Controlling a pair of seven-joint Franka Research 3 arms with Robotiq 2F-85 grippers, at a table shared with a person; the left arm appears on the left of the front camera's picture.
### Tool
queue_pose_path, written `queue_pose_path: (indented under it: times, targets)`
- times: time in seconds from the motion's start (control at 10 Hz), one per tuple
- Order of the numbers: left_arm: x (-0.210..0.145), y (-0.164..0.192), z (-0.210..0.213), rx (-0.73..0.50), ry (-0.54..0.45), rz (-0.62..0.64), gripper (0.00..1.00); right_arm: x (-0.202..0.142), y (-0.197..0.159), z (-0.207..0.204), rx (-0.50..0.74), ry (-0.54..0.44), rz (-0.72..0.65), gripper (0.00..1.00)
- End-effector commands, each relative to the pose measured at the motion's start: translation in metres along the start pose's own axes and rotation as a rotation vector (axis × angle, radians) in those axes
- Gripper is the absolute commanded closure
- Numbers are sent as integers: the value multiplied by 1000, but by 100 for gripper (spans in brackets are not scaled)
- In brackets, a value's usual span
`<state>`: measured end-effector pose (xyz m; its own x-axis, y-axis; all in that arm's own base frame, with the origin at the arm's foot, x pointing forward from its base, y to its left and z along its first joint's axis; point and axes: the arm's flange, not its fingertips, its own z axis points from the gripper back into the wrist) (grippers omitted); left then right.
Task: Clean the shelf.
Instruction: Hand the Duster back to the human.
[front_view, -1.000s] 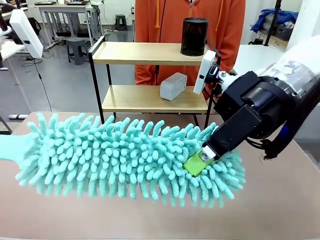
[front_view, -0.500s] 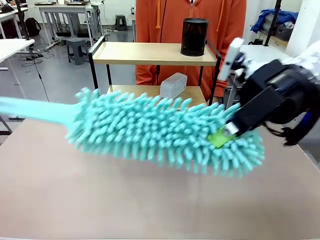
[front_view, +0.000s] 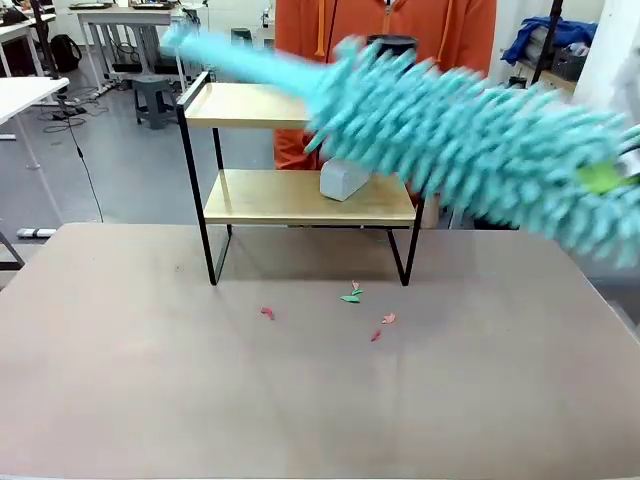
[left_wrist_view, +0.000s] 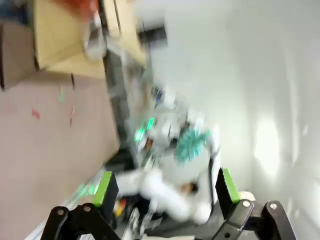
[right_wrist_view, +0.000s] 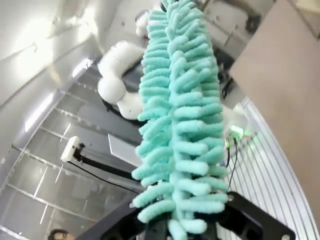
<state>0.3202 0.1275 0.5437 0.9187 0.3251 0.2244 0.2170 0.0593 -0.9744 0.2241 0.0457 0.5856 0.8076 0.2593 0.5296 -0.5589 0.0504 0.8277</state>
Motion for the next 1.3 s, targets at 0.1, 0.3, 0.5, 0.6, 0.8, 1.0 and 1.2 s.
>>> queue_pose_path:
  times: [0.1,0.3,0.5,0.6,0.8,1.0,1.2]
  targets:
    - [3,32,-40,-54,-201,67,0,-29,32,80,-116,-310,51,100]
    - [4,20,-5,-24,-130,40,0,-59,33,152,-262,-675,-52,100]
    - [4,20,-5,-24,-130,40,0,-96,-4,198,-312,-879,-231,100]
    - [4,20,-5,-24,-130,40,0,-111,-28,204,-289,-900,-331,100]
    - [4,20,-5,-24,-130,40,0,-126,-83,210,-296,-916,-582,100]
    - [4,20,-5,-24,-130,40,0,-127,-120,210,-293,-921,-697,100]
    - [4,20,-5,-24,-130,40,0,-113,-131,201,-250,-885,-704,100]
